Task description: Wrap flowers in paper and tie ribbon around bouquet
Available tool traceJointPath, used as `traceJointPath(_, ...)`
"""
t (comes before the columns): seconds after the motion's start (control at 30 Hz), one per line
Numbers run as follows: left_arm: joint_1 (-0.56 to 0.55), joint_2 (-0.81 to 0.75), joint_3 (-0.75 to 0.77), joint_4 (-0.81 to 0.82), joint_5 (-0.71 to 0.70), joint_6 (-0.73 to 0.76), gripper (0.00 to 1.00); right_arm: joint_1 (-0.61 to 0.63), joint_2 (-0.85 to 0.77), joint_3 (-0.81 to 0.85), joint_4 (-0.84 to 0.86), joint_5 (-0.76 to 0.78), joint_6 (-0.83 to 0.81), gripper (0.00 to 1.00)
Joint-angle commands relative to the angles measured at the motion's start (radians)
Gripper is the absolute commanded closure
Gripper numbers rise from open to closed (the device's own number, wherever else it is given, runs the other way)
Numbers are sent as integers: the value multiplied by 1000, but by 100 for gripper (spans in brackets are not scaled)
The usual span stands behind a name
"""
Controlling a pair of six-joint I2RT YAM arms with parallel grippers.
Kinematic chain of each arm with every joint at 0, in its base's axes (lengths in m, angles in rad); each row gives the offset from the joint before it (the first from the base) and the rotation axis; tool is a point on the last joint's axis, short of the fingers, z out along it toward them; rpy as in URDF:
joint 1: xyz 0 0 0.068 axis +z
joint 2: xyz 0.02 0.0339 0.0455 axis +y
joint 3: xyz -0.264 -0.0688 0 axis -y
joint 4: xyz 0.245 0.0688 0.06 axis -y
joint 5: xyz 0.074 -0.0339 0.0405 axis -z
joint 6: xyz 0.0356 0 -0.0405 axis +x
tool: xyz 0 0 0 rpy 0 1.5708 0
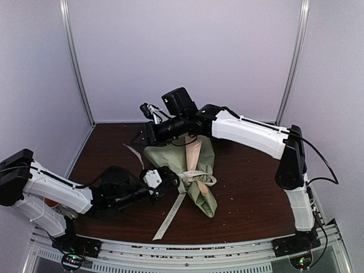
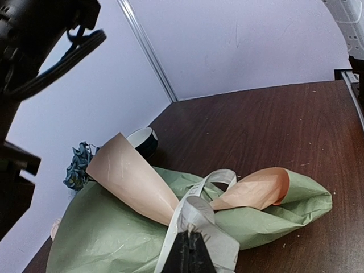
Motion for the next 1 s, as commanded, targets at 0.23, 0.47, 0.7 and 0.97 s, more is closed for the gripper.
traceJointPath(0.23, 60, -12, 49, -13, 1, -119, 100, -144, -490, -546, -1, -61, -298, 57)
traceJointPath(0.47, 88, -2, 84, -39, 58, -153, 100, -144, -595, -900, 280, -98, -344, 62)
traceJointPath(0.7, 92, -1, 111, -85, 75, -155, 100, -145, -516, -929, 391, -152, -395, 54)
traceJointPath(0.97, 108, 6, 135, -127, 92, -166, 100, -139, -470, -948, 451, -224, -367, 69)
